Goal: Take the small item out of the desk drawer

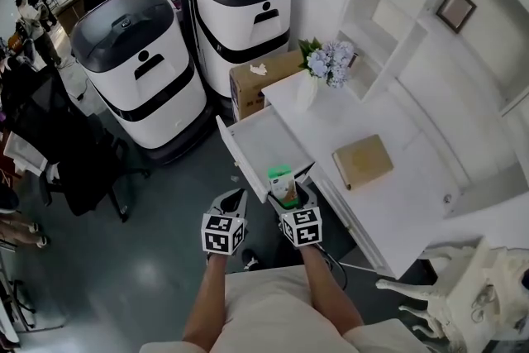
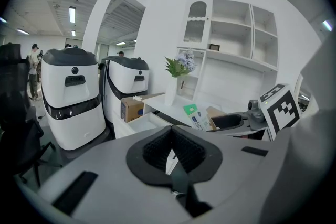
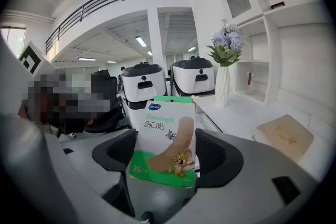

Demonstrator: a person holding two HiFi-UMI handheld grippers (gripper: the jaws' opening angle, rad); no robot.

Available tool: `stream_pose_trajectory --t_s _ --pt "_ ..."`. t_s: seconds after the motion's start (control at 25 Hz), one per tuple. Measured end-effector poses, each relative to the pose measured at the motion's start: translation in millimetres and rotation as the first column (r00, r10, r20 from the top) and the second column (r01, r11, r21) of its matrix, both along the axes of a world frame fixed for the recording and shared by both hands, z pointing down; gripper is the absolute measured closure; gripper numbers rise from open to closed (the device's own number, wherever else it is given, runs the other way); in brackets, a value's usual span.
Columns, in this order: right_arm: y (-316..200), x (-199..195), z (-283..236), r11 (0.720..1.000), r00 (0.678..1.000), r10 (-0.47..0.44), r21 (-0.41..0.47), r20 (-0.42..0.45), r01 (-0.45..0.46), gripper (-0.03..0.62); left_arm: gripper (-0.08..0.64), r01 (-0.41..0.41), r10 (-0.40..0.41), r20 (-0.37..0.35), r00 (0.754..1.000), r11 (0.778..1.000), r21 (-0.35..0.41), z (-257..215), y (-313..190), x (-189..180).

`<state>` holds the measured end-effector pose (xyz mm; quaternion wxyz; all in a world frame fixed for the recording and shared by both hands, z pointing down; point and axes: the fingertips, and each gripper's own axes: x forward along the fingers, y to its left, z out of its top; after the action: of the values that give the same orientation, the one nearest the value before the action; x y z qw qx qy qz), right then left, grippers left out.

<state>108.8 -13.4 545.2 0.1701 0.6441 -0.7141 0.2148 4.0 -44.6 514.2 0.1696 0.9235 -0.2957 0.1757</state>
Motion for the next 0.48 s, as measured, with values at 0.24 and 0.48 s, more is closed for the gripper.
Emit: stream_pose_trajectory --t_s 0.24,0.48 --pt "-1.8 0.6 -3.1 1.000 1.000 0.018 0.012 -0.003 -0.018 0.221 0.543 -0.038 0.038 -0.002 0.999 0.999 0.007 -3.4 1.7 7.9" --pt "-3.1 2.4 -7.5 0.999 1.000 0.027 0.029 0.004 -0.028 0.221 0.543 -0.050 0.050 -0.015 0.999 0.999 0.004 -4.3 2.5 9.3"
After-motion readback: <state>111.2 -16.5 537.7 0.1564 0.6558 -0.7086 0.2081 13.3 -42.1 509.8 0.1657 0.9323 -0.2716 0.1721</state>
